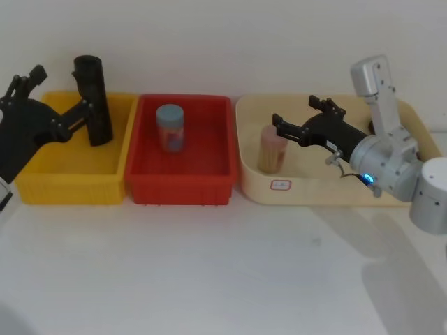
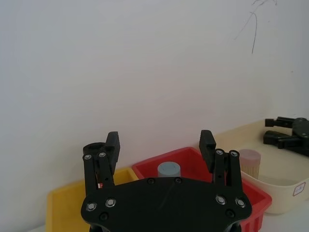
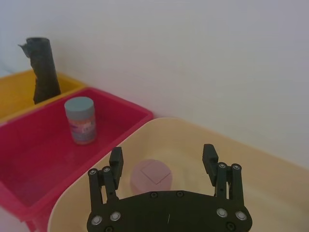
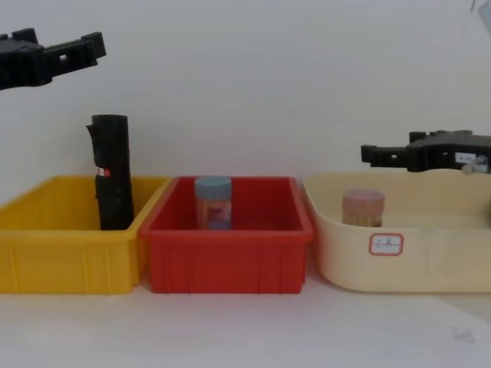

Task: Pick up the garbage bag with the one hand and transfer it to the other hand.

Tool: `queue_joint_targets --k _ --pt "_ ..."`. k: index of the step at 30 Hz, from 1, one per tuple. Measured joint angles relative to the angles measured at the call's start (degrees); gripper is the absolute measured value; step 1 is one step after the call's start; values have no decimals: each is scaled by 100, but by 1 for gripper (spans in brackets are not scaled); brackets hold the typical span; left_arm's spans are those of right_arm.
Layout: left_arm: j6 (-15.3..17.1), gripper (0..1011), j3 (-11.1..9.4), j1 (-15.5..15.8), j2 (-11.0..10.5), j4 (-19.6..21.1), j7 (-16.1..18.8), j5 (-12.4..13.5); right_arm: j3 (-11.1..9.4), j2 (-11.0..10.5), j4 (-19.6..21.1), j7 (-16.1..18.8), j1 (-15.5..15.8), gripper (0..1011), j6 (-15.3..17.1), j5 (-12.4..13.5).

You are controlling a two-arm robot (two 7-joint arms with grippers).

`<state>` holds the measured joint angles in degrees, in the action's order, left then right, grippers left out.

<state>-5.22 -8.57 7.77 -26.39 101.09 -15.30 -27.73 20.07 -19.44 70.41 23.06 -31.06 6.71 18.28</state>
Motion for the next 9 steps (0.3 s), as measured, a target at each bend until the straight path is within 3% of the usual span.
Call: queue_joint_targets --k 9 --pt "0 1001 0 0 0 0 0 0 -331 -184 729 -87 619 1001 -54 279"
